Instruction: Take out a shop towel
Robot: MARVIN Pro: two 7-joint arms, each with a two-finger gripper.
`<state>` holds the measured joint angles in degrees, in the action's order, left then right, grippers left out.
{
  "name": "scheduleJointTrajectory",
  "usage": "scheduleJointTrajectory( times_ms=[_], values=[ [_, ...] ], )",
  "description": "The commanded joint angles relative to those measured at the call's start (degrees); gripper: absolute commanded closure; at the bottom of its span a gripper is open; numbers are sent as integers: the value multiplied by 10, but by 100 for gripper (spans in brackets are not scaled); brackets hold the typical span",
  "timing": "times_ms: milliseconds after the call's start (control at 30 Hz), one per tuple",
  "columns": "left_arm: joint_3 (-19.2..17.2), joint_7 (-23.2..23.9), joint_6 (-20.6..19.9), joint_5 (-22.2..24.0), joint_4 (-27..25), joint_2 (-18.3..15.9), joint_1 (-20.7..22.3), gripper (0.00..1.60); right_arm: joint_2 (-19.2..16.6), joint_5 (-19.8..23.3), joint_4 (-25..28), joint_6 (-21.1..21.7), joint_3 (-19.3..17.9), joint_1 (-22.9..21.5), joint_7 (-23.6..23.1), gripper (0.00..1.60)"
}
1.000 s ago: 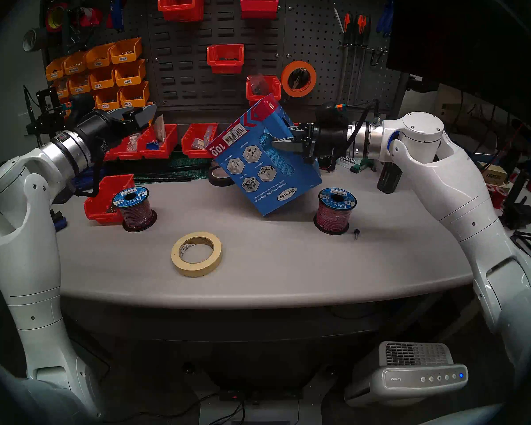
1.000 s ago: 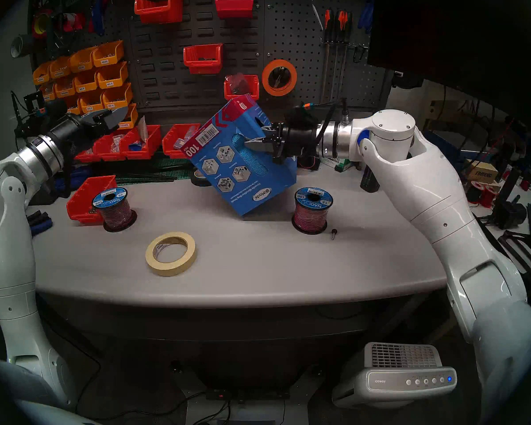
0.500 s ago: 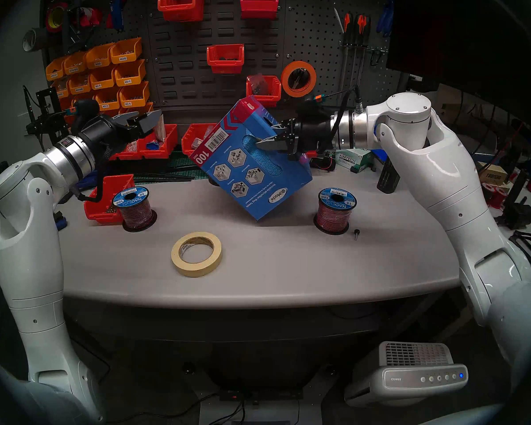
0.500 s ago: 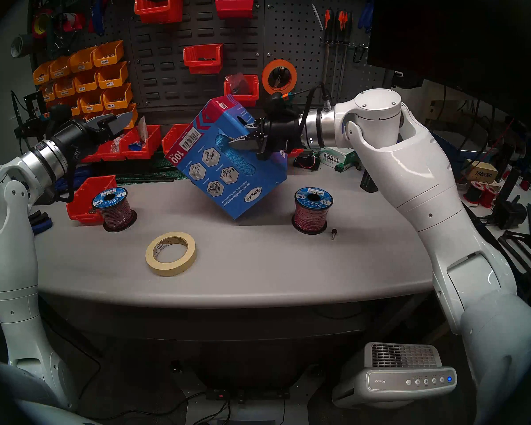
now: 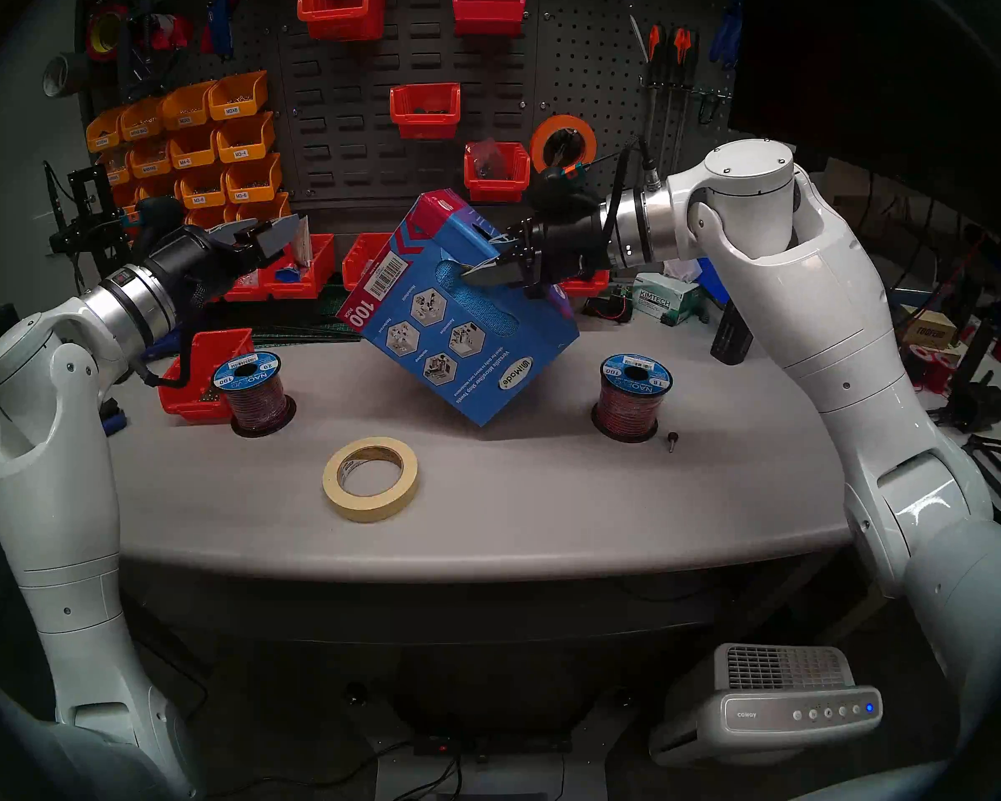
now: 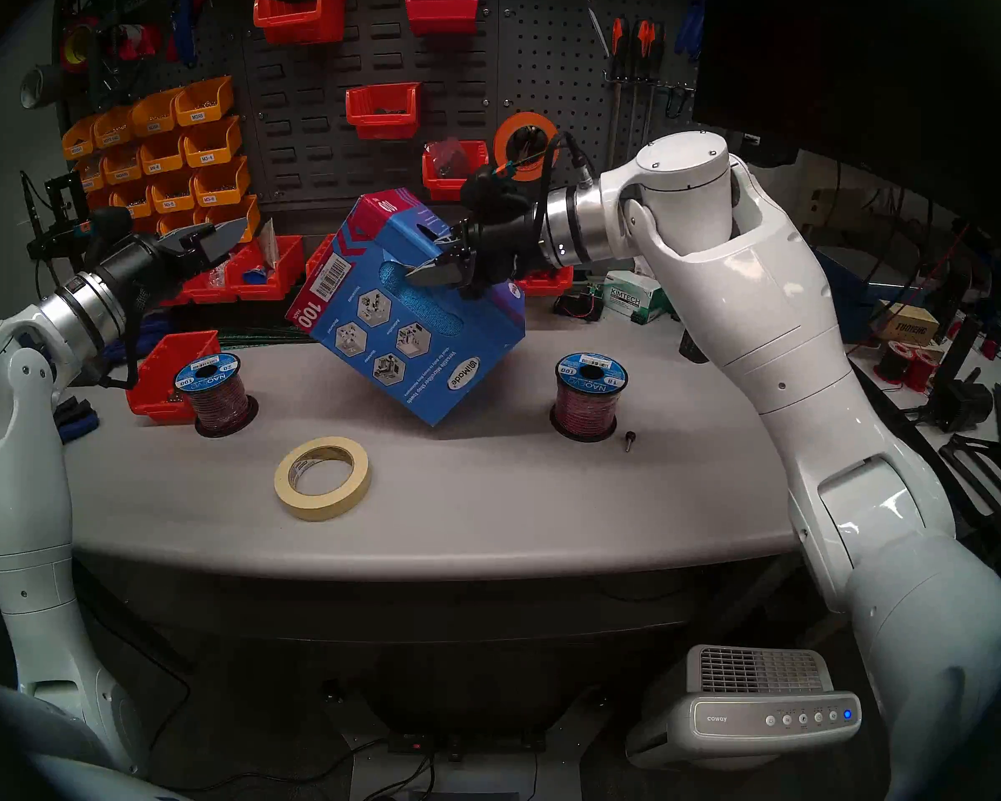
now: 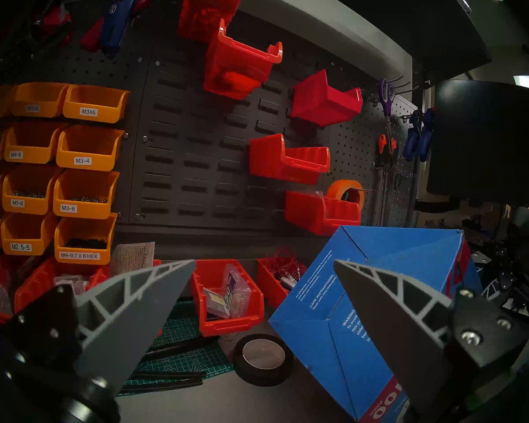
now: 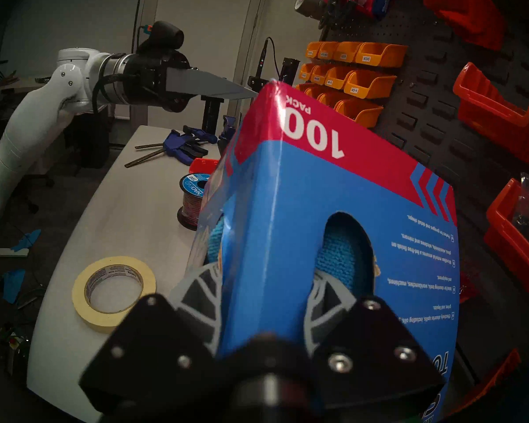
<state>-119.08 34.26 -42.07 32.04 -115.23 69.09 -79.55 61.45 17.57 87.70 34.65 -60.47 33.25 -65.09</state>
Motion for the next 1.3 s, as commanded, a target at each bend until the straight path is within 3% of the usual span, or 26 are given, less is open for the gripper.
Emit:
scheduleJointTrajectory(
  times_ms=[0, 267, 400, 433, 567, 633, 667, 700, 1033, 1267],
  values=[
    [-5, 2, 10, 4, -9, 1, 10, 0, 12, -21, 15, 11, -40, -60, -15, 160],
    [-3, 7, 12, 5, -15, 5, 8, 0, 27, -57, 20, 34, -36, -84, -49, 160],
    [-2, 9, 12, 5, -19, 7, 7, 0, 39, -69, 25, 44, -31, -85, -47, 160],
    [-2, 10, 13, 6, -21, 8, 7, 0, 40, -72, 17, 49, -18, -103, -48, 160],
    [-3, 12, 13, 6, -24, 10, 5, 0, 53, -81, 24, 59, -14, -94, -43, 160],
    [-5, 13, 13, 6, -25, 12, 4, 0, 52, -83, 12, 69, 9, -125, -45, 160],
    [-6, 13, 13, 6, -25, 12, 3, 0, 59, -85, 24, 69, -3, -102, -40, 160],
    [-8, 13, 13, 6, -25, 13, 2, 0, 60, -86, 22, 72, 3, -107, -38, 160],
    [-20, 15, 13, 6, -25, 22, -9, 0, 81, -79, 24, 110, 37, -124, -17, 160],
    [-26, 18, 15, 6, -29, 28, -12, 0, 87, -48, 27, 142, 71, -146, 7, 160]
  ],
)
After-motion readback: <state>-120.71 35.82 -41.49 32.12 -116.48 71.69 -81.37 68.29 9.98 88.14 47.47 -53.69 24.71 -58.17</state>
